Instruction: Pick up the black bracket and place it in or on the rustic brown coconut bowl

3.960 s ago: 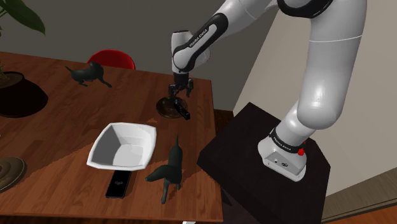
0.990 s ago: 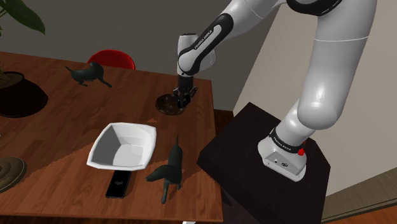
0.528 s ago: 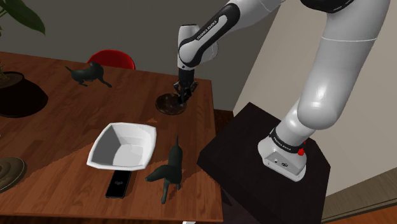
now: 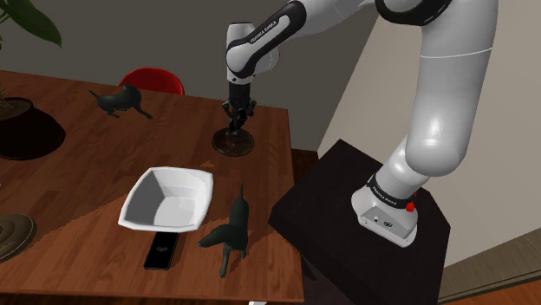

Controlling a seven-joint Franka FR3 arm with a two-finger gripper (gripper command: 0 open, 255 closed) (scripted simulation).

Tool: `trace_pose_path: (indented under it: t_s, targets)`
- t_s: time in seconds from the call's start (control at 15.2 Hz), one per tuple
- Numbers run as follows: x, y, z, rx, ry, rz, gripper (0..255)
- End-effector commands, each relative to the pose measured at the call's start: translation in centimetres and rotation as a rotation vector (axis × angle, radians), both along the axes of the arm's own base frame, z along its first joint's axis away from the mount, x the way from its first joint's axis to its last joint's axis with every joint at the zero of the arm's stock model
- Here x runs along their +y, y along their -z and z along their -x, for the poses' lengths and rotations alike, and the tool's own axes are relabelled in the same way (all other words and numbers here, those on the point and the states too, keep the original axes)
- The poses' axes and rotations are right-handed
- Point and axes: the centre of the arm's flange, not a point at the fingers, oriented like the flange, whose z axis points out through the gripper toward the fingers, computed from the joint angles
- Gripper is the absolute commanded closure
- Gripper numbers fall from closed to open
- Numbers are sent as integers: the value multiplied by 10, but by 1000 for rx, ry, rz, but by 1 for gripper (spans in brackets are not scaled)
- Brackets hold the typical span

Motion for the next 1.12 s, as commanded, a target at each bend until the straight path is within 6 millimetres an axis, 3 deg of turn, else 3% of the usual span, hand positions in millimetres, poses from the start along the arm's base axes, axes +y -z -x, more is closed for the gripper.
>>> trace_pose_path:
  t_s: [0.0,0.07,0.26,0.73,1.06]
  targets:
    - [0,0,0,0,0,0,255]
    - [0,0,0,0,0,0,0]
    - [-27,-16,-41,80,3,-82,0]
    - [-20,20,-33,80,3,-82,0]
    - [-19,23,-32,80,3,-82,0]
